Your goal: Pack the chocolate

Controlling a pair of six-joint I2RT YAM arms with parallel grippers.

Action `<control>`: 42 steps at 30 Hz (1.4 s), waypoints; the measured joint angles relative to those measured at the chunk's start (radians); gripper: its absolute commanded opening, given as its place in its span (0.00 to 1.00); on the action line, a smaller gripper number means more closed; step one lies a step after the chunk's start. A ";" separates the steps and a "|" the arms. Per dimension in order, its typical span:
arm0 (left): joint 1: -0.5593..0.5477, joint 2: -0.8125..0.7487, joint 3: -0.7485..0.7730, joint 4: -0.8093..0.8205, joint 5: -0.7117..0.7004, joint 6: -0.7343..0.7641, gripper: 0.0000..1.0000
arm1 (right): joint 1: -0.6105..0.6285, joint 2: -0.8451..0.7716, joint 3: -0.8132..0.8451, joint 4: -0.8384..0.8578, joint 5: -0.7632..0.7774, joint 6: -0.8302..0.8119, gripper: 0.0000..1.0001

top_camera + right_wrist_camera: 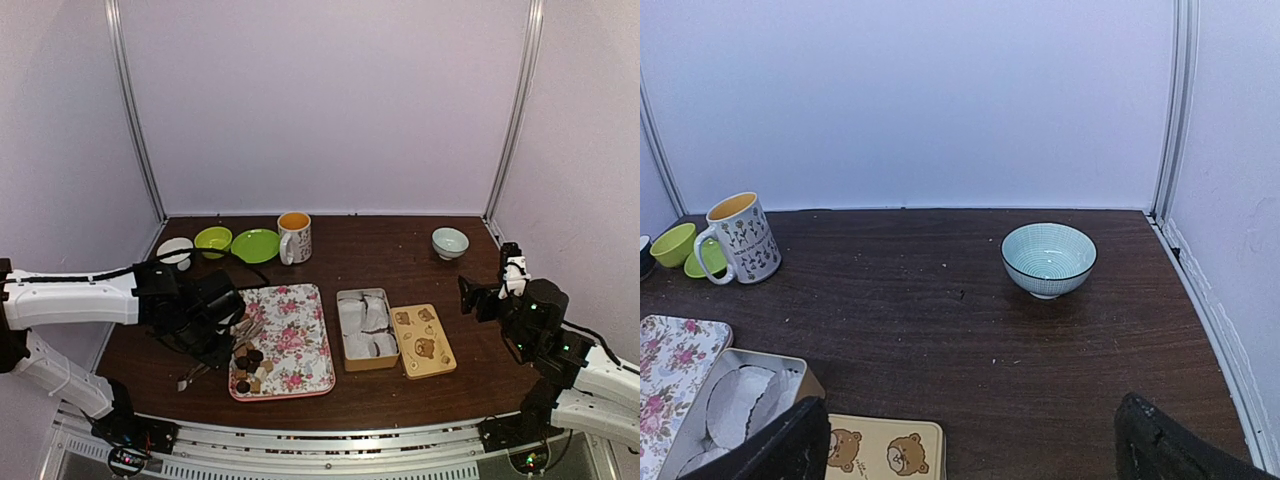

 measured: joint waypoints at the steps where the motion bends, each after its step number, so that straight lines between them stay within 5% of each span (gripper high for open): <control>1: 0.000 -0.001 0.000 0.000 0.000 0.000 0.35 | 0.000 0.000 0.000 0.000 0.000 0.000 1.00; 42: -0.017 0.032 0.161 -0.085 -0.016 0.020 0.23 | 0.000 0.008 0.000 -0.001 0.001 0.000 1.00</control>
